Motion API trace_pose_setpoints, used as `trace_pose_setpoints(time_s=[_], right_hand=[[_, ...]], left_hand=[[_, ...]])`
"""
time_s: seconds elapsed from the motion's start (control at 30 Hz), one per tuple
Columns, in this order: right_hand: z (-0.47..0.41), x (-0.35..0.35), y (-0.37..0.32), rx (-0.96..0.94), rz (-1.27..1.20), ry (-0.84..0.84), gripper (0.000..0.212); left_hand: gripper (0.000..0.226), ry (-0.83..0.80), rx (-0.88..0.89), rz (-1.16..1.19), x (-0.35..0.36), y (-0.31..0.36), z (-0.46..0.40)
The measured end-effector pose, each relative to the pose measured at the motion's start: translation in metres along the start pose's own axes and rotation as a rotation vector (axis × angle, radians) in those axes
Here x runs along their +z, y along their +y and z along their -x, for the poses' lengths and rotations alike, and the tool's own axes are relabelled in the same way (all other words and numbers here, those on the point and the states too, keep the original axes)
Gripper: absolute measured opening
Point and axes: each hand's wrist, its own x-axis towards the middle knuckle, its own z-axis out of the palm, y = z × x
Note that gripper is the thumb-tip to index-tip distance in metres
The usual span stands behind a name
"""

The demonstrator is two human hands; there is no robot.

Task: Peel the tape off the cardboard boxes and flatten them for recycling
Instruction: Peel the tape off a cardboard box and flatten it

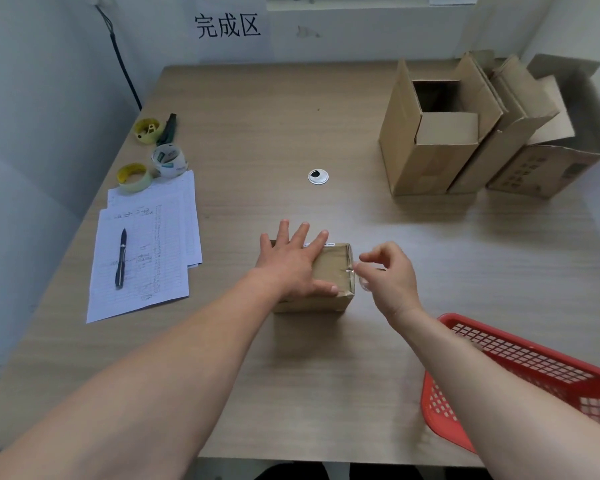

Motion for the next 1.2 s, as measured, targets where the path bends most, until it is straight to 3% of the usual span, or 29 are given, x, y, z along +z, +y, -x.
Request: trace_pose_setpoints(time_s=[0.13,0.23,0.33,0.4,0.53,0.67,0.9,1.0,1.07,1.2], right_hand=[[-0.007,0.000,0.003,-0.241,0.466,-0.145,0.042],[-0.014,0.001,0.003,-0.378,0.694,-0.185,0.021],[-0.017,0.003,0.003,-0.417,0.733,-0.189,0.010],[-0.016,0.004,0.002,-0.286,0.548,-0.200,0.015],[-0.011,-0.004,0.003,0.263,-0.302,-0.155,0.023],[-0.004,0.002,0.013,0.463,-0.615,0.020,0.023],[0.014,0.015,0.015,0.300,-0.405,0.212,0.013],[0.022,0.011,0.021,0.194,-0.303,0.233,0.065],[0.026,0.004,0.025,0.008,-0.106,0.192,0.076],[0.030,-0.007,0.030,-0.338,0.437,-0.074,0.051]], left_hand=[[0.109,0.000,0.011,0.005,0.000,-0.002,-0.005],[0.109,-0.001,0.021,0.019,0.002,-0.004,-0.007],[0.110,-0.006,0.026,0.038,0.004,-0.007,-0.008],[0.110,-0.010,0.021,0.052,0.005,-0.009,-0.008],[0.110,-0.021,0.021,0.080,0.005,-0.011,-0.008],[0.111,-0.020,0.018,0.080,0.005,-0.009,-0.010],[0.110,-0.013,-0.001,0.083,0.006,-0.006,-0.008],[0.110,-0.010,-0.006,0.091,0.007,-0.006,-0.007],[0.110,-0.013,-0.008,0.096,0.008,-0.008,-0.006],[0.109,-0.013,-0.005,0.084,0.007,-0.007,-0.005]])
